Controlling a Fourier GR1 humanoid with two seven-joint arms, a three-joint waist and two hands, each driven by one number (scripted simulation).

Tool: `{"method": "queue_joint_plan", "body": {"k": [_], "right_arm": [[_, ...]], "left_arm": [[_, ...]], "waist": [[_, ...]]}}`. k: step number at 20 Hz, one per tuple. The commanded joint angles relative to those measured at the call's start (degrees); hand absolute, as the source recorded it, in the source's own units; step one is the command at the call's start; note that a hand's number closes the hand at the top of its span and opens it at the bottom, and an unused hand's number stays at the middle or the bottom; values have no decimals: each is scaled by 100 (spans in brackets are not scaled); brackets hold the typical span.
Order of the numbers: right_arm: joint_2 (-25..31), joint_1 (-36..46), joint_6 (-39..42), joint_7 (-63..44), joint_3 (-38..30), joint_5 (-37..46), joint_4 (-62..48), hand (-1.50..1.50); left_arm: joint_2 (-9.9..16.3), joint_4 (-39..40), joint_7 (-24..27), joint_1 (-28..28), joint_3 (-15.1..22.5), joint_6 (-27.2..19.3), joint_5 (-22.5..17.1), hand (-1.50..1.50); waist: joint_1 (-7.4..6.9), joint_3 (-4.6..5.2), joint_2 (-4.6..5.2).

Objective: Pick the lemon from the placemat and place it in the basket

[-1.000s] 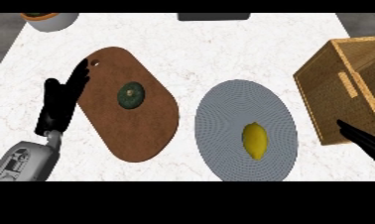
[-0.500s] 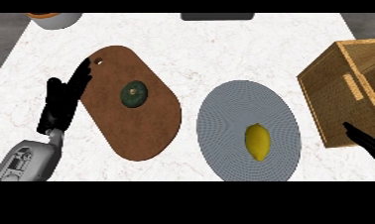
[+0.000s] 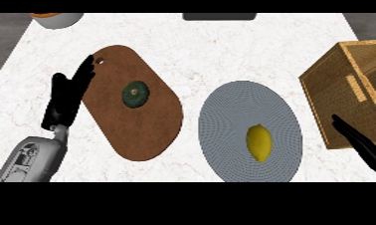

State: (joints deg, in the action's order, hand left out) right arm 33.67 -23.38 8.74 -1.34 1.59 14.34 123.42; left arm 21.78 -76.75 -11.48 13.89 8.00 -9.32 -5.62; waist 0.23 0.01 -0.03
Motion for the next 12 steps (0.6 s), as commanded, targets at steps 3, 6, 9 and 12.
{"method": "queue_joint_plan", "body": {"k": [3,6,9,12], "right_arm": [[-617,305,155,-201,403,548,-191,-150],[-777,755,356,60,250,588,-854,-150],[-1127,842,50,349,613,1171,-1327,-150],[-1436,858,-13,146,799,1525,-1251,-150]], "left_arm": [[6,332,-7,274,-480,399,-59,0],[-157,-460,-296,-156,-285,311,214,0],[-366,23,-139,23,-273,279,376,0],[-460,-89,13,-220,-335,312,551,0]], "waist": [[1,0,6],[-28,-2,1],[-18,-2,6],[-13,-1,0]]}}
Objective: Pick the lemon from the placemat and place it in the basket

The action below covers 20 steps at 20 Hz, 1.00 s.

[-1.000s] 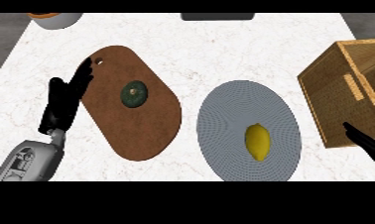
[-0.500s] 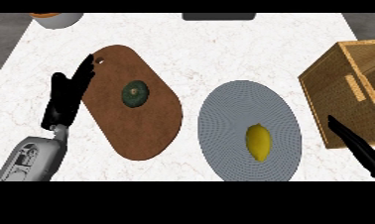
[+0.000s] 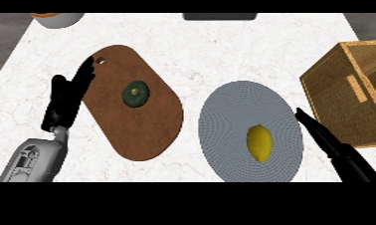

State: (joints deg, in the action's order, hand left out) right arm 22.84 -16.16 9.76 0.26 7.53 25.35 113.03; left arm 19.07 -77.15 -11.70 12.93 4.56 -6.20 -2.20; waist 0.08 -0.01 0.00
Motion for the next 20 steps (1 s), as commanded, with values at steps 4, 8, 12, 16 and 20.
{"method": "queue_joint_plan", "body": {"k": [4,8,12,16,20], "right_arm": [[-617,118,-331,399,248,701,-680,-150],[-696,875,-22,239,34,684,-1069,-150],[-714,494,-7,568,-136,639,-1054,-150],[-1120,853,-314,620,133,1087,-1673,-150],[-1145,894,45,182,171,1122,-1489,-150]], "left_arm": [[-244,-250,-226,-52,-93,51,337,0],[-247,-336,-125,-262,-355,310,270,0],[-540,-614,-345,-392,-157,106,674,0],[-383,-195,-120,-80,-503,435,648,0],[-538,80,166,62,-669,467,623,0]], "waist": [[7,-1,-3],[-11,0,0],[1,0,-4],[-2,0,0],[3,1,1]]}}
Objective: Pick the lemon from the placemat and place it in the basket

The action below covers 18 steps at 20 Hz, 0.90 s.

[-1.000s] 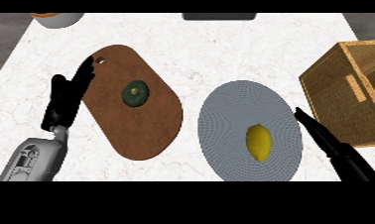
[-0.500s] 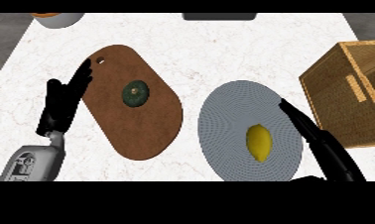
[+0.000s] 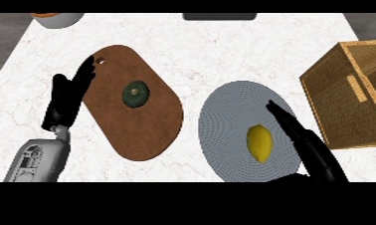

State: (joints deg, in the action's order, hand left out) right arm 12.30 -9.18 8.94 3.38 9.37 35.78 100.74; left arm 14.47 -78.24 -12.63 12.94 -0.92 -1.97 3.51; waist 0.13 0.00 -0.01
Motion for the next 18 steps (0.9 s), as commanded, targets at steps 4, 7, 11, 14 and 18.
{"method": "queue_joint_plan", "body": {"k": [4,7,11,14,18], "right_arm": [[-97,-81,282,-190,18,66,79,-150],[-281,97,-186,385,4,250,-802,-150],[-471,549,-168,208,18,387,-1164,-150],[-577,554,-307,201,-6,455,-1232,-150],[-139,510,35,518,-119,427,-1237,150]], "left_arm": [[78,140,-182,300,-331,240,19,0],[-214,-194,35,-229,-54,121,228,0],[-278,18,-59,72,-166,102,329,0],[-176,-69,-75,-40,-314,308,303,0],[-338,-268,-77,-182,-183,171,434,0]], "waist": [[7,0,-2],[-9,-1,-1],[-9,-1,1],[-8,0,0],[-10,0,-2]]}}
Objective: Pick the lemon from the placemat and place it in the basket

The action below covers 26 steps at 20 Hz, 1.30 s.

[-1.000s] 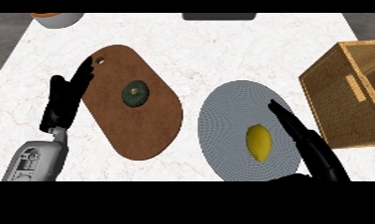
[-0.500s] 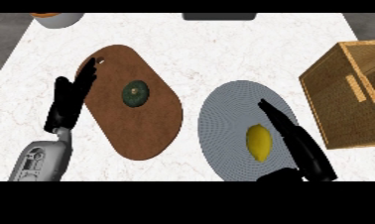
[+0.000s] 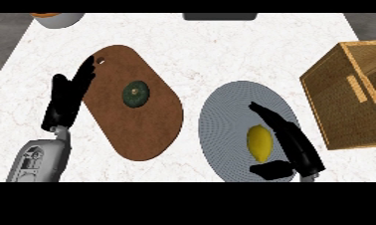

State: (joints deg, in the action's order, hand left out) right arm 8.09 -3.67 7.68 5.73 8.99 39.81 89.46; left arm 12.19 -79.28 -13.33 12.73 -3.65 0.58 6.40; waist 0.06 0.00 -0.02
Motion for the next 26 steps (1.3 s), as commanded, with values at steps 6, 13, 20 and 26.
{"method": "queue_joint_plan", "body": {"k": [6,13,20,26], "right_arm": [[1,272,-786,483,191,866,-529,150],[-159,402,-850,-767,738,2191,-305,150],[-484,1473,814,-3107,1251,3724,-515,150],[-800,1559,308,-3782,1589,2504,185,150]], "left_arm": [[135,-20,9,-15,-241,258,-107,0],[3,332,154,140,-106,119,135,0],[-8,46,-5,35,-83,241,6,0],[7,412,476,93,-195,68,180,0]], "waist": [[-8,0,1],[0,10,7],[-105,13,-1],[10,2,11]]}}
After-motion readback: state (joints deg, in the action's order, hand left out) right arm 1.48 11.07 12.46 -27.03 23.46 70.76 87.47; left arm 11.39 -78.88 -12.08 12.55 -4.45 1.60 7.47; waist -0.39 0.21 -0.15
